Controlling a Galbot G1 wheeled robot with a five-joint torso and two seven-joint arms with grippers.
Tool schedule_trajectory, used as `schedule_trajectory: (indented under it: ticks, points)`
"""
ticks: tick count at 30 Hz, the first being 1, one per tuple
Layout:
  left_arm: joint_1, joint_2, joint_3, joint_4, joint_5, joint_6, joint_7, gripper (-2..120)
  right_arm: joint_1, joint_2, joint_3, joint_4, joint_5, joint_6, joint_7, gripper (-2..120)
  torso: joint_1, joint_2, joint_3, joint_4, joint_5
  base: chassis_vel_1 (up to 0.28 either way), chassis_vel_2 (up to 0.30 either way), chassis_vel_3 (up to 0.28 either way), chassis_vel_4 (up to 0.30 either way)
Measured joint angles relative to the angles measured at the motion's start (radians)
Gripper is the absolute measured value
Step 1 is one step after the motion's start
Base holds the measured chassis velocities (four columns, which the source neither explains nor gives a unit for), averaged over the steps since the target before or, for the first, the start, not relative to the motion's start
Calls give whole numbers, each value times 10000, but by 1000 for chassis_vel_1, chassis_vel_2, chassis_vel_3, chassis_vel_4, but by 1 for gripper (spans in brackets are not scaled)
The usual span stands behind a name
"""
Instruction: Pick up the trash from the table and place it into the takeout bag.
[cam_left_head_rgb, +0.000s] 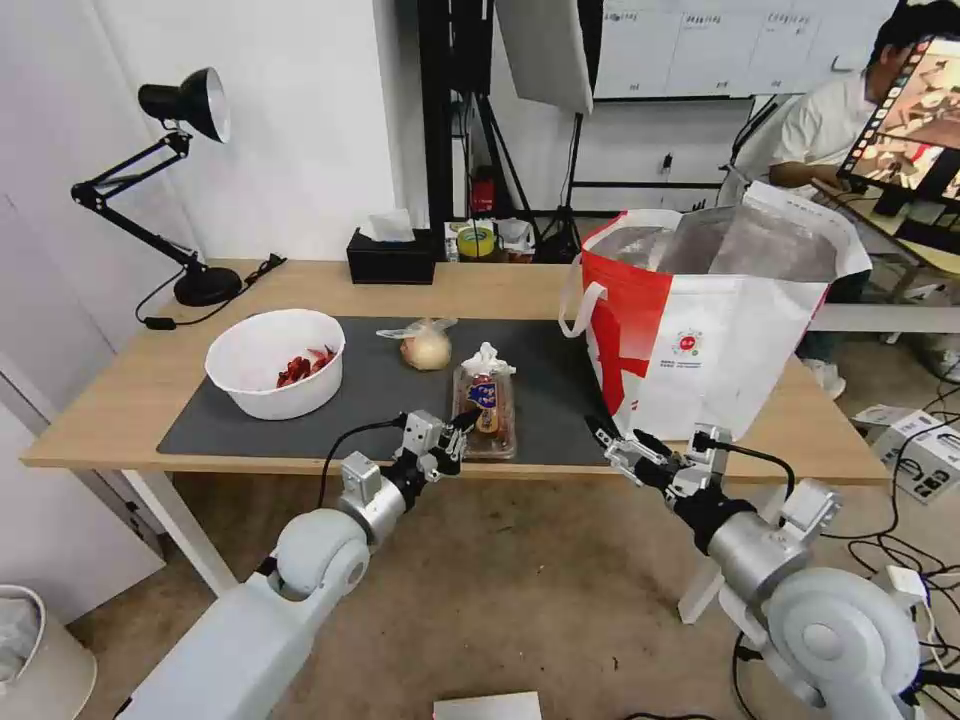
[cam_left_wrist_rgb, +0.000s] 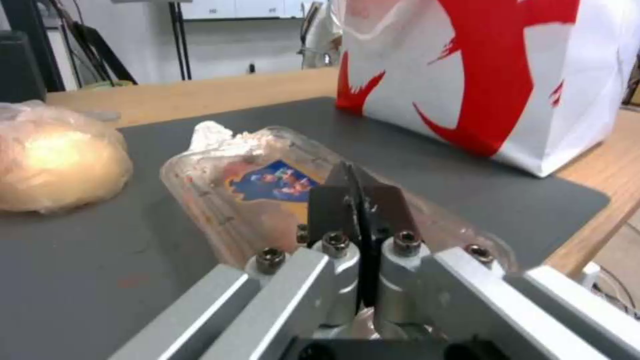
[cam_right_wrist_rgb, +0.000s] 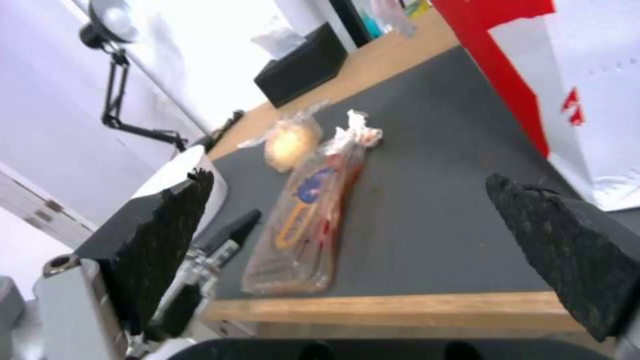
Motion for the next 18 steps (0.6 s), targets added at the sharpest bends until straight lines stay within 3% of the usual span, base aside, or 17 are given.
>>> schedule_trajectory:
  ticks: [9,18]
  points:
    - [48,-2,1,157,208,-145,231,0,648,-27,-241,-255,1041,-5,415,100,0,0,0,0,0,0,0,0,0]
    - [41,9,113,223,234,-176,357,0,2048,-333,-1034,-1457,2187,-70,1101,100,0,0,1,0,0,0,0,0,0]
